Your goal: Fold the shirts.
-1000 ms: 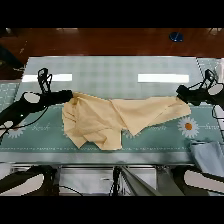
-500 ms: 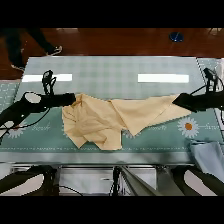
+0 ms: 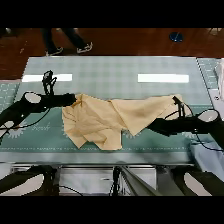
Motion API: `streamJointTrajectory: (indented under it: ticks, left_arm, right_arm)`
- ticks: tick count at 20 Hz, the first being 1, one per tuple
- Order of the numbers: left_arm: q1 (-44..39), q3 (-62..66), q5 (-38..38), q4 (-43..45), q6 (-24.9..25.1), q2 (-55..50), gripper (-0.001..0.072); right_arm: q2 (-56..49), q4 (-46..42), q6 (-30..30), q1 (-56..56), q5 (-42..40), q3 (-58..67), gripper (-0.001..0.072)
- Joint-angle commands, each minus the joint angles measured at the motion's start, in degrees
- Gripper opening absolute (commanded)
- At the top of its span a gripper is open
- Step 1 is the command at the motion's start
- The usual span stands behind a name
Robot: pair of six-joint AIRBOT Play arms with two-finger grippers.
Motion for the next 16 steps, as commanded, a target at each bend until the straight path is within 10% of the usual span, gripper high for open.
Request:
streamJointTrajectory:
  ticks: [1,7,13,16]
  left_arm:
    - [0.0,0.0,0.0,0.0,0.0,0.0,0.0023]
    - [0.0,0.0,-0.1,0.0,0.0,0.0,0.0023]
    - [0.0,0.0,0.0,0.0,0.0,0.0,0.0023]
    - [0.1,0.0,-0.1,0.0,0.0,0.0,0.0023]
  right_arm:
    - [-1.7,2.9,2.0,7.1,-5.4,-2.0,0.0507]
    - [-12.5,13.2,0.1,17.6,-16.1,-2.0,0.0502]
    - [-15.6,22.0,0.1,19.8,-25.6,-1.5,0.0033]
    - [-15.0,22.1,-3.0,17.9,-21.4,1.1,0.0016]
